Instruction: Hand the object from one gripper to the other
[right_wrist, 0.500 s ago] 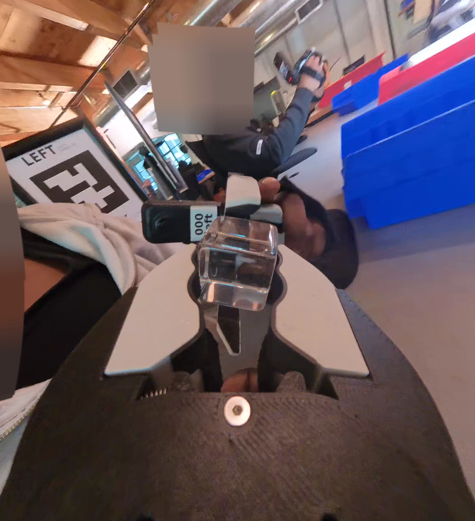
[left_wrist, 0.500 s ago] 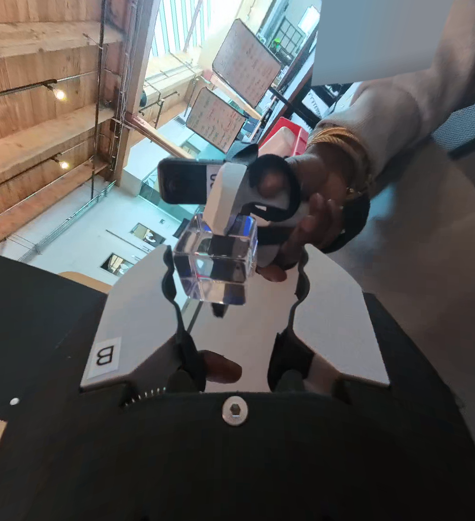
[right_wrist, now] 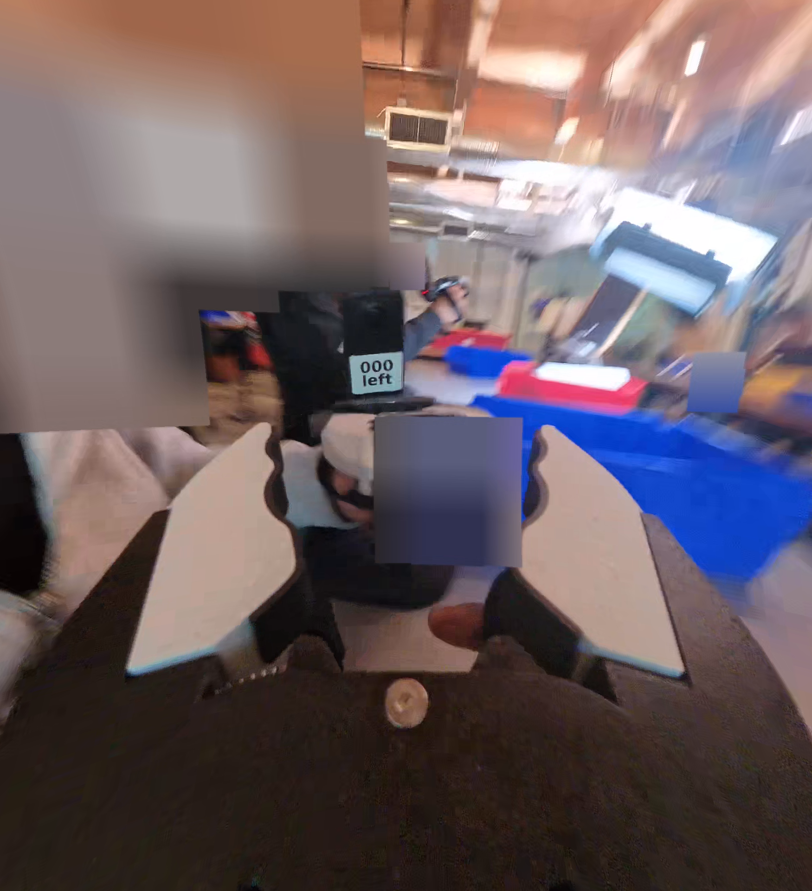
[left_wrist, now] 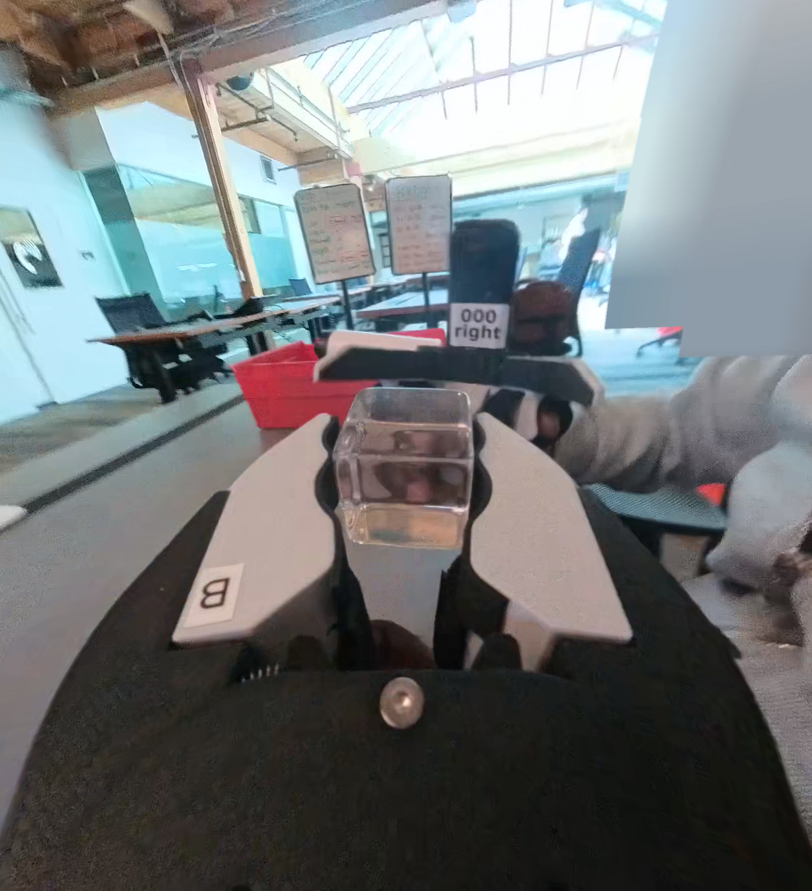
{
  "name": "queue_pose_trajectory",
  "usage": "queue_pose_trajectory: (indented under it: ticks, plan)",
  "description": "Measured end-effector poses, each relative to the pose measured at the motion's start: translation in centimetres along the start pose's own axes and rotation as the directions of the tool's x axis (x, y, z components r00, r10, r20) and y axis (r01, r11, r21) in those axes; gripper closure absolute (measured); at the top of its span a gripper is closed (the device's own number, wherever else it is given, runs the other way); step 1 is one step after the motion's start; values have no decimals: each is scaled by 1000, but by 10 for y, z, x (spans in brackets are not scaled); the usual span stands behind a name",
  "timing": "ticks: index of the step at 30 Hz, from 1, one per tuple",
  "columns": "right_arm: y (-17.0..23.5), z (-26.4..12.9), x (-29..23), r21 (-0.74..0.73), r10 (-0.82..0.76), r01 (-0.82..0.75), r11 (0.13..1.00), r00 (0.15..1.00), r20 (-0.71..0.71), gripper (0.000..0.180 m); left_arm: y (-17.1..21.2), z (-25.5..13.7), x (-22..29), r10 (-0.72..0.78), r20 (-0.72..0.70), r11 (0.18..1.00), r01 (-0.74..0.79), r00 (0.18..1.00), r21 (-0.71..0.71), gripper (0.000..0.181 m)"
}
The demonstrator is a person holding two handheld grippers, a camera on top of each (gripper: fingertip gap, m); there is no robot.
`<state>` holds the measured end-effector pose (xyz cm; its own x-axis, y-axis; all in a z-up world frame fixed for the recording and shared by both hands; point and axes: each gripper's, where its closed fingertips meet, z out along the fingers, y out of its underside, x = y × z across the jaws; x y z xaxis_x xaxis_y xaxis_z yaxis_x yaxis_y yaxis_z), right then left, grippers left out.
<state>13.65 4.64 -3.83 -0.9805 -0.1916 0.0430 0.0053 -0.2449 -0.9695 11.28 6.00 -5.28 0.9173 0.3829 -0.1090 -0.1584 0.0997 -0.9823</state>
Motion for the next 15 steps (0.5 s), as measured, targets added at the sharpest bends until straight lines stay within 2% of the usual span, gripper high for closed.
queue_pose_trajectory:
  ticks: [1,3,5,6,7,10,13,15]
  plan:
    - [-3,-2,-2,-3,-194,194,981,980,-36,80,0,-2,-3,-139,-33,990,139,990,5,130]
    - [1,-4,-5,-101,-542,535,839,837,-74,79,4,-3,-5,-437,-129,899,437,890,-30,130]
    - [13,-1,-6,-202,-739,718,666,671,-54,80,8,-2,-1,-654,-231,753,651,721,-100,130]
    - [21,0,-6,-241,-780,752,613,625,-36,81,10,-2,3,-685,-257,724,677,682,-133,130]
    - [29,2,-6,-275,-797,765,583,603,-13,82,14,0,9,-684,-269,727,664,678,-175,130]
    - [49,4,-2,-357,-801,756,549,598,37,85,33,7,28,-652,-258,755,576,713,-315,130]
    - [60,5,-1,-404,-800,749,526,597,65,91,42,12,34,-653,-237,745,555,719,-370,130]
    - [65,6,-1,-431,-823,766,477,561,86,97,45,14,36,-664,-233,733,558,710,-388,130]
